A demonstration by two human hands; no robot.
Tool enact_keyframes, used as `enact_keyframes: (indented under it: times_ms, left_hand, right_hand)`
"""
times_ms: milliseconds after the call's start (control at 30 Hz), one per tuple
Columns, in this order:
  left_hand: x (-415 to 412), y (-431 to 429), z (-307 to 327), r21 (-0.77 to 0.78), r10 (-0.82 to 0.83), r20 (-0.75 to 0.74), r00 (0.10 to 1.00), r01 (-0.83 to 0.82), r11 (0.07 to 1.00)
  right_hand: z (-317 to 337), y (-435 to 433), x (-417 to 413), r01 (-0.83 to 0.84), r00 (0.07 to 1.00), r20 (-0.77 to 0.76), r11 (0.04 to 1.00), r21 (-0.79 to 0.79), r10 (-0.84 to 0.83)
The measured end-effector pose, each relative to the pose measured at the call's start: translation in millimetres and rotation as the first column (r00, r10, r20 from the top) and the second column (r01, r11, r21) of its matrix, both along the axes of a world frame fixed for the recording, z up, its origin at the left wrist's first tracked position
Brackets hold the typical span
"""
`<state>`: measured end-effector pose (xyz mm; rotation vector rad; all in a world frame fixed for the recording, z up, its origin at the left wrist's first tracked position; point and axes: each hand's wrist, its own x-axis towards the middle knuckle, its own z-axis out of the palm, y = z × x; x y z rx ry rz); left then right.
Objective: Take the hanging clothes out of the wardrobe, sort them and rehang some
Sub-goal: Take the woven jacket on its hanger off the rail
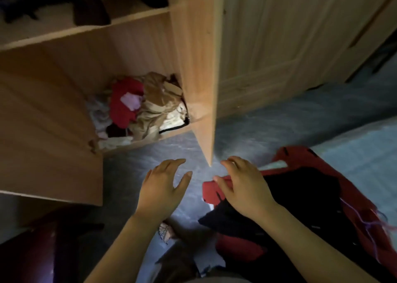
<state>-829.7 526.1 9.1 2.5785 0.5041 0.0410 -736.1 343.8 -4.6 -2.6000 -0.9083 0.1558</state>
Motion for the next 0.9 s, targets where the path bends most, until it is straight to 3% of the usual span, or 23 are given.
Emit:
enact_keyframes:
  times_ms: [200, 400, 533, 900]
  left_hand:
    - [13.1, 157.8, 39.5, 0.078, 0.089, 0.137, 0.987, -0.100, 0.992]
    - [30.9, 321.2, 120.8, 0.277, 0.143, 0.313, 0.939, -0.234, 0.932]
    - [62.3, 402.5, 188.5, 0.328, 0.166, 0.432, 0.886, -0.326, 0.886]
    - [200.7, 592.7, 408.9, 0.443, -0.040, 0.718, 0.695, -0.412, 0.796]
  right_hand:
    - [27.5, 177.2, 25.3, -0.152, 0.986, 0.091, 0.983, 0.104, 0.143]
    - [115.8, 358.7, 66.7, -0.320, 0.928, 0.280, 0.911, 0.260, 0.245]
    - [196.3, 451.6, 106.4, -0.430, 0.847, 0.462, 0.851, 0.303, 0.263]
    - [452.8, 638.9, 247.1, -0.658, 0.542, 0.828, 0.686, 0.311, 0.144]
